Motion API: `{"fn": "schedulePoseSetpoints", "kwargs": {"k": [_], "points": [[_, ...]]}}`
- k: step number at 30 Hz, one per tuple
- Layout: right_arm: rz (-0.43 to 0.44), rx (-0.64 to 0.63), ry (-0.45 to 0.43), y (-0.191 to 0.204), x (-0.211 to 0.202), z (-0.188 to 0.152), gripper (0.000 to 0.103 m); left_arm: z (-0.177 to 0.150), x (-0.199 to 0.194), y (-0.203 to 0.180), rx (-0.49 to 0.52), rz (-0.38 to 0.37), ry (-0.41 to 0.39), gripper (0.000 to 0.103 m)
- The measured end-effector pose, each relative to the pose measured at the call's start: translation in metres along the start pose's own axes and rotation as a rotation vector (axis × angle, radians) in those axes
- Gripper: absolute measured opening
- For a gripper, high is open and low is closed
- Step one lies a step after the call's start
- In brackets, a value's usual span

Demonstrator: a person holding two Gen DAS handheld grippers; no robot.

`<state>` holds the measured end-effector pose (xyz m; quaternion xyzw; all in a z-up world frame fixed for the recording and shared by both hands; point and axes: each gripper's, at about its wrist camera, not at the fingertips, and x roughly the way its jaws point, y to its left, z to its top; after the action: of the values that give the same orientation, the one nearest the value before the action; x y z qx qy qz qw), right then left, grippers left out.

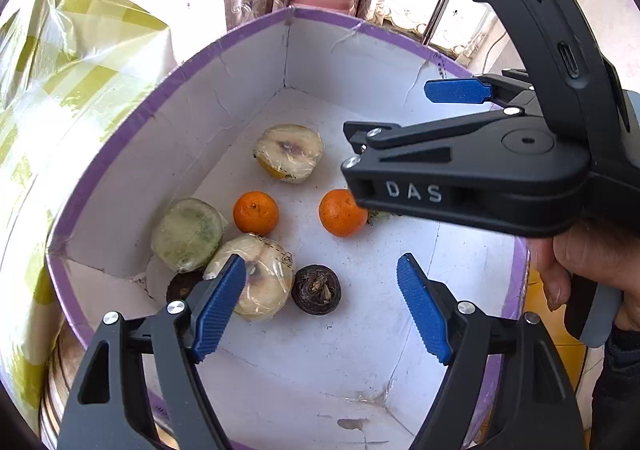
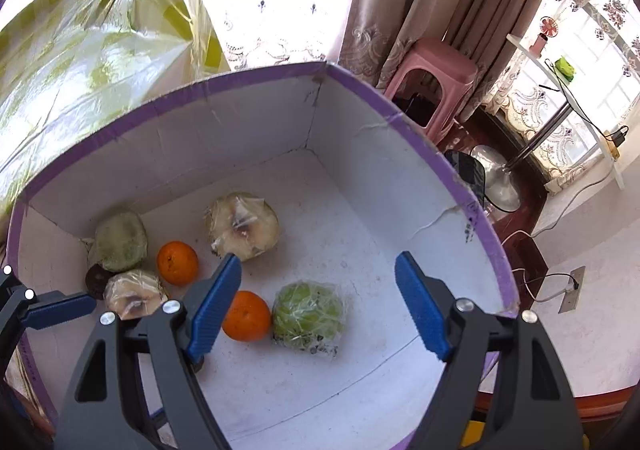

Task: Organize fruits
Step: 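Move both open tools back over the last tangerine and dark fruit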

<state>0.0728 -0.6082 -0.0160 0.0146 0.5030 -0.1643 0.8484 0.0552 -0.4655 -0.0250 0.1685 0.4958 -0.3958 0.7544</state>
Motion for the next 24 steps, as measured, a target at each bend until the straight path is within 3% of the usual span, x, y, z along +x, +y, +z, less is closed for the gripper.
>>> {"fn": "schedulePoseSetpoints", "kwargs": {"k": [6,16,24], "points": [[0.050,0.075,-0.129,-0.003,-0.043,0.014,0.082,-0.008,-0.047,0.031,-0.025,0.072,-0.115,0.077],[0.155,0.091,-0.220,0.028,-0.084,0.027,0.082,-0.033,-0.124,0.108,-0.172,0.366,-0.340,0.077],[0.234,0.005,-0.222,0.087,-0.089,0.026,0.085,-0.075,-0.168,0.176,-0.348,0.574,-0.363,0.078]]}}
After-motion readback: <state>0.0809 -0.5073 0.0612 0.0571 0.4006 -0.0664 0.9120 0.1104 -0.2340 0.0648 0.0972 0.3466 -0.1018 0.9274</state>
